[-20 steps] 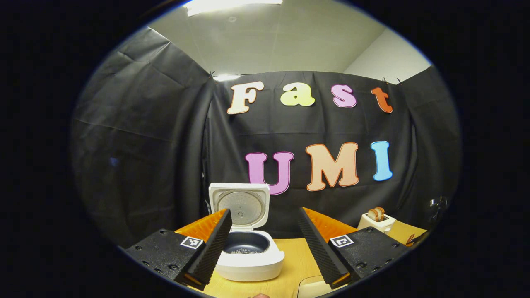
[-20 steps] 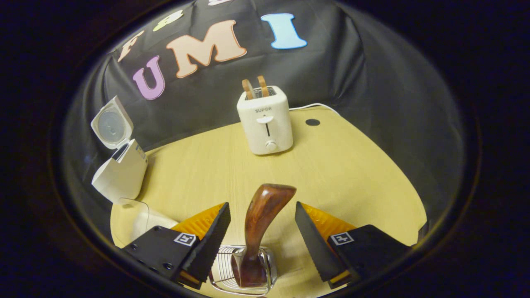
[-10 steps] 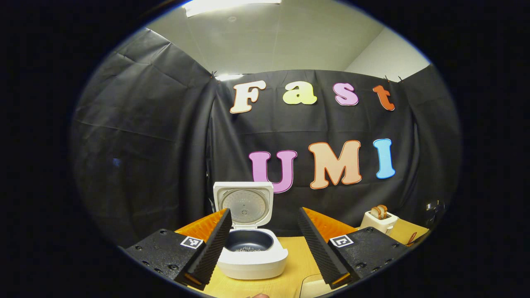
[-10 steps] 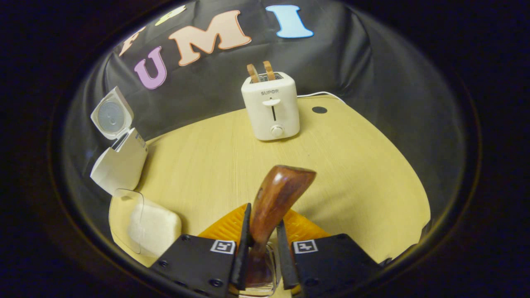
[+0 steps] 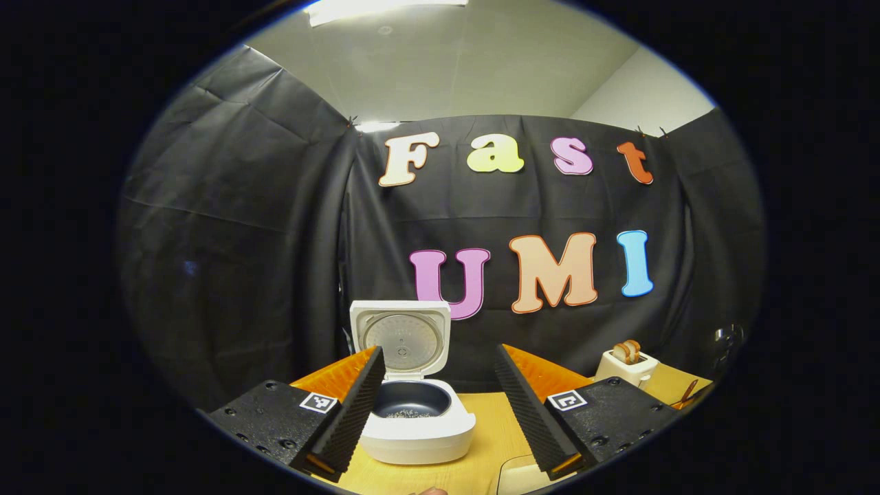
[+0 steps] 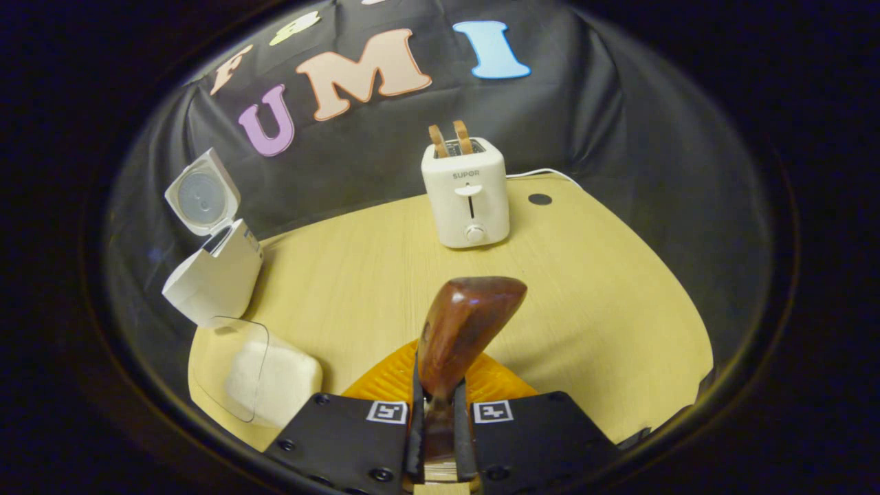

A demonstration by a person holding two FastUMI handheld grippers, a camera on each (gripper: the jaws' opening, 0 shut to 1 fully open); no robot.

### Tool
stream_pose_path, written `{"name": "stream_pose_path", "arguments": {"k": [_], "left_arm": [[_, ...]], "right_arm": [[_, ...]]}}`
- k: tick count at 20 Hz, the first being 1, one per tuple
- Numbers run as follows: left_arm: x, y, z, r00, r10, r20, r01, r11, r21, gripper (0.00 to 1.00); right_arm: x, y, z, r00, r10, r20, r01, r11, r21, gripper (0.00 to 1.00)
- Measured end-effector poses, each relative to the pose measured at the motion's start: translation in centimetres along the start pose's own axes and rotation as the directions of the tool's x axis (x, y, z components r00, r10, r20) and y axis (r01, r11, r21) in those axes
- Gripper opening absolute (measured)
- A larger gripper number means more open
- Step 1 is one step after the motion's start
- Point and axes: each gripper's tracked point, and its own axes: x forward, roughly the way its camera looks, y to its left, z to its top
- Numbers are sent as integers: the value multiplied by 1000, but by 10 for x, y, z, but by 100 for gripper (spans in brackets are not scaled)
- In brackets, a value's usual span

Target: Close the left gripper, press the button to open the rice cooker; take a wooden spoon from the chopstick holder with the right hand, scoop a spoonful of rice and pour it into the rice cooker, then put the wooden spoon back into the chopstick holder.

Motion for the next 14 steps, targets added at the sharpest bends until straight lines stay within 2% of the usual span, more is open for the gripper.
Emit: {"name": "stream_pose_path", "arguments": {"k": [7, 14], "left_arm": [[6, -6, -1, 999, -35, 6, 35, 999, -20, 95], [8, 2, -3, 999, -42, 6, 43, 998, -43, 95]], "right_arm": [[-38, 14, 39, 996, 8, 87, -3, 998, -59, 21], [-66, 50, 80, 984, 53, 171, -34, 993, -109, 21]]}}
